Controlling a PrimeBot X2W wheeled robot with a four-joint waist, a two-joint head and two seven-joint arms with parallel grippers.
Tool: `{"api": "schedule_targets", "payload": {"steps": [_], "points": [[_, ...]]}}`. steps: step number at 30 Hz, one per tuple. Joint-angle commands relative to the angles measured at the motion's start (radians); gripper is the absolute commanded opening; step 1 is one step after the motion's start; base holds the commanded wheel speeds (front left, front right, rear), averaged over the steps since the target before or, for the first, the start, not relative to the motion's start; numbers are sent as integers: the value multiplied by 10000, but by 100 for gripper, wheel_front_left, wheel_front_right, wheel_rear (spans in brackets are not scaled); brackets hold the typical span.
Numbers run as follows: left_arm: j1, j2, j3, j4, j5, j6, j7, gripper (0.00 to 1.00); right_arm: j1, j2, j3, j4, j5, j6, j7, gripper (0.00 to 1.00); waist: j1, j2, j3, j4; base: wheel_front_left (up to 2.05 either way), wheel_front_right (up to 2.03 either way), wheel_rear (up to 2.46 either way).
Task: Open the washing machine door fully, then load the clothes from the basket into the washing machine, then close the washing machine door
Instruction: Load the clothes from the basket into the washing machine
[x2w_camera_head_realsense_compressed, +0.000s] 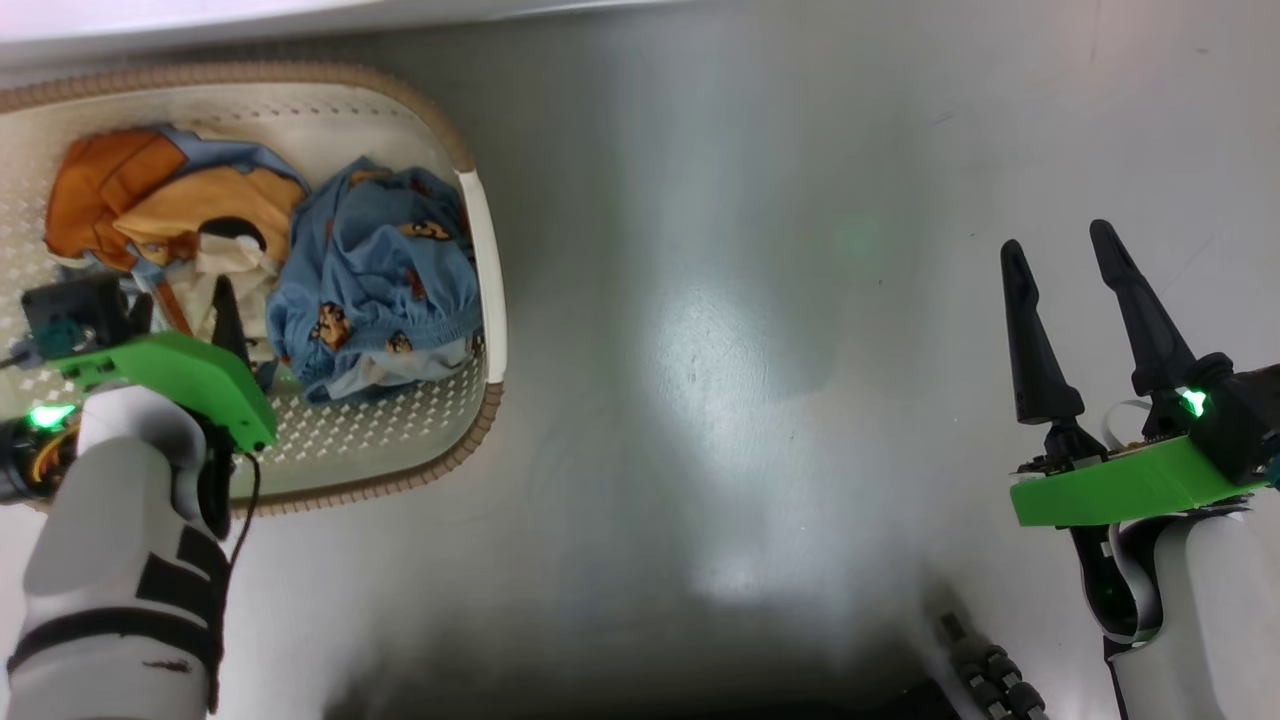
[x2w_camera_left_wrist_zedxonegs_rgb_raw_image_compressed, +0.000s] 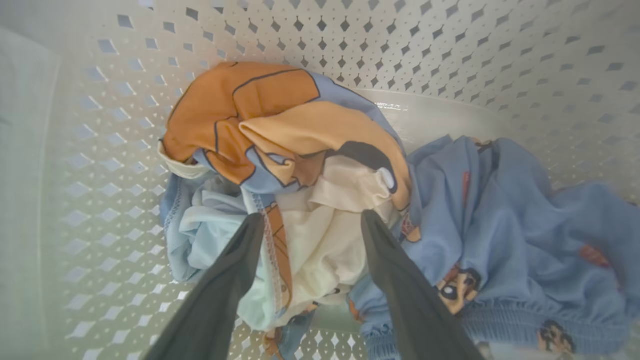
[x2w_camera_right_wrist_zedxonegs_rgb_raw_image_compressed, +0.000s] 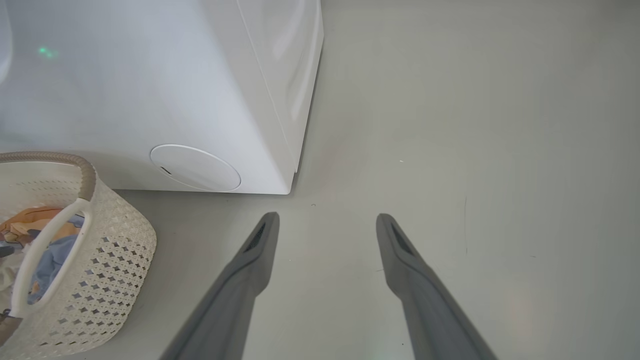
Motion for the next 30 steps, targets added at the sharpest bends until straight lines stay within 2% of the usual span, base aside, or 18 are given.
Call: {"api": "schedule_targets", "payload": {"steps": [1, 5, 12, 19, 27, 28, 29, 30], "points": [[250, 493, 206, 43, -27, 100, 20, 100, 293, 7, 174, -220, -81, 16, -48, 100, 0, 0, 155, 56, 0, 0, 0], [-116, 595, 251, 586, -113, 282, 157, 100, 297, 14, 181, -266, -112, 16, -48, 100, 0, 0, 325, 92, 0, 0, 0], [-769, 793, 143, 1214, -174, 217, 319, 100, 258, 29, 202, -343, -87, 16, -48, 100, 0, 0, 644, 41, 0, 0, 0], [-1492, 941, 124, 1805, -356, 112, 946, 100, 348, -8, 131, -439, -84, 16, -48, 100, 0, 0, 975, -32, 0, 0, 0], [-2067, 916, -28, 2122, -424, 113, 1325, 100, 460, -32, 81, -626, -111, 16, -48, 100, 0, 0, 1179, -50, 0, 0, 0], [-2102, 899, -6, 2163, -478, 99, 1397, 63, 456, -28, 96, -628, -117, 16, -48, 100, 0, 0, 1182, -57, 0, 0, 0], [-2127, 874, 26, 2195, -545, 71, 1443, 0, 446, -19, 108, -631, -117, 16, -48, 100, 0, 0, 1178, -67, 0, 0, 0], [-2142, 872, 37, 2221, -583, 52, 1460, 0, 430, -12, 122, -628, -120, 16, -48, 100, 0, 0, 1168, -82, 0, 0, 0]]}}
